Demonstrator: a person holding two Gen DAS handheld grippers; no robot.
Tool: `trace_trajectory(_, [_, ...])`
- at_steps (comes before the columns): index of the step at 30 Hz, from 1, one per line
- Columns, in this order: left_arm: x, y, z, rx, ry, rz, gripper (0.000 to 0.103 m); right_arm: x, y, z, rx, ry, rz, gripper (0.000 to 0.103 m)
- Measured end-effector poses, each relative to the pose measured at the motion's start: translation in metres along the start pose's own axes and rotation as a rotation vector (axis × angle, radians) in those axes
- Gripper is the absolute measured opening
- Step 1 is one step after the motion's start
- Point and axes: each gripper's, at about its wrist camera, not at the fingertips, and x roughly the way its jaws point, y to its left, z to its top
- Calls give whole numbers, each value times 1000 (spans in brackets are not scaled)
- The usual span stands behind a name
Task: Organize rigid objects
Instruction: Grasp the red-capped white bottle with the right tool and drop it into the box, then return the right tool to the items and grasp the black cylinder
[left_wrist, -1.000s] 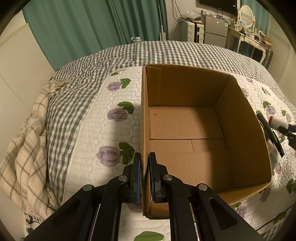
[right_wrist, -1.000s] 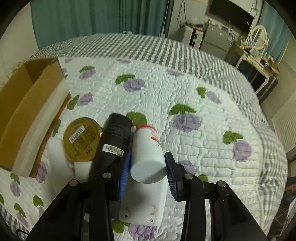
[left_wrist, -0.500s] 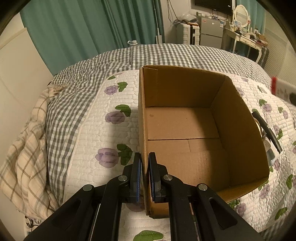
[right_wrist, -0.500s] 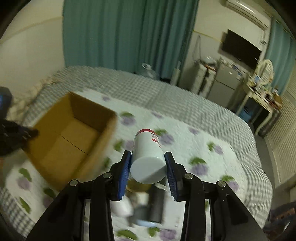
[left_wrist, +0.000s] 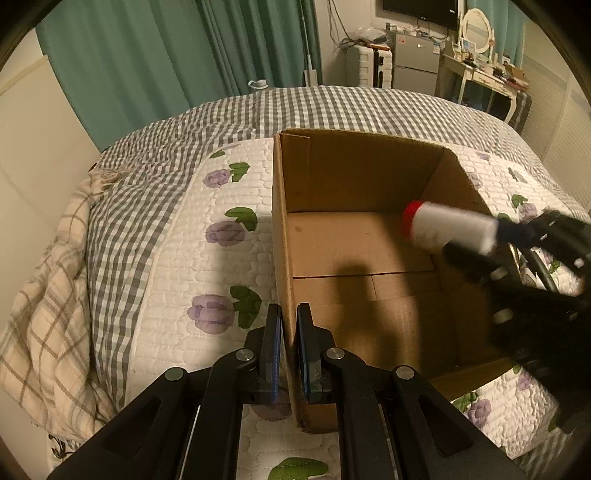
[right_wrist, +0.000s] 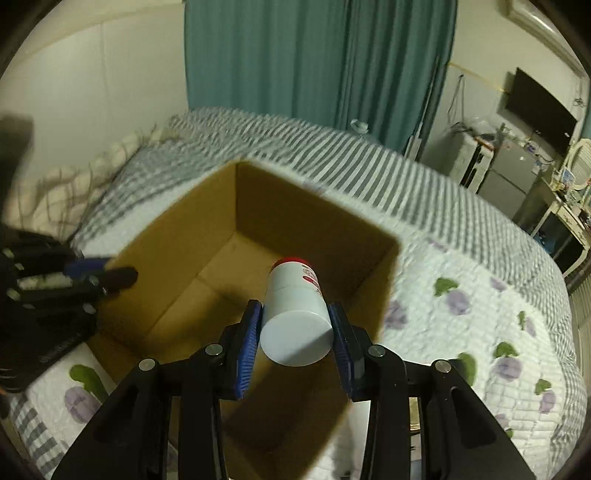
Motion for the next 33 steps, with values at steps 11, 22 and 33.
trace_trajectory(11, [1, 2, 0, -6, -2, -12, 8, 21, 11, -17, -17, 58, 19, 39])
trace_trajectory(22, [-1, -2, 1, -2, -3, 2, 8, -60, -22, -5, 19, -79, -25, 68])
trace_trajectory(33, [-1, -2, 1, -4, 2, 12, 8, -121, -104, -23, 65, -81, -192, 68])
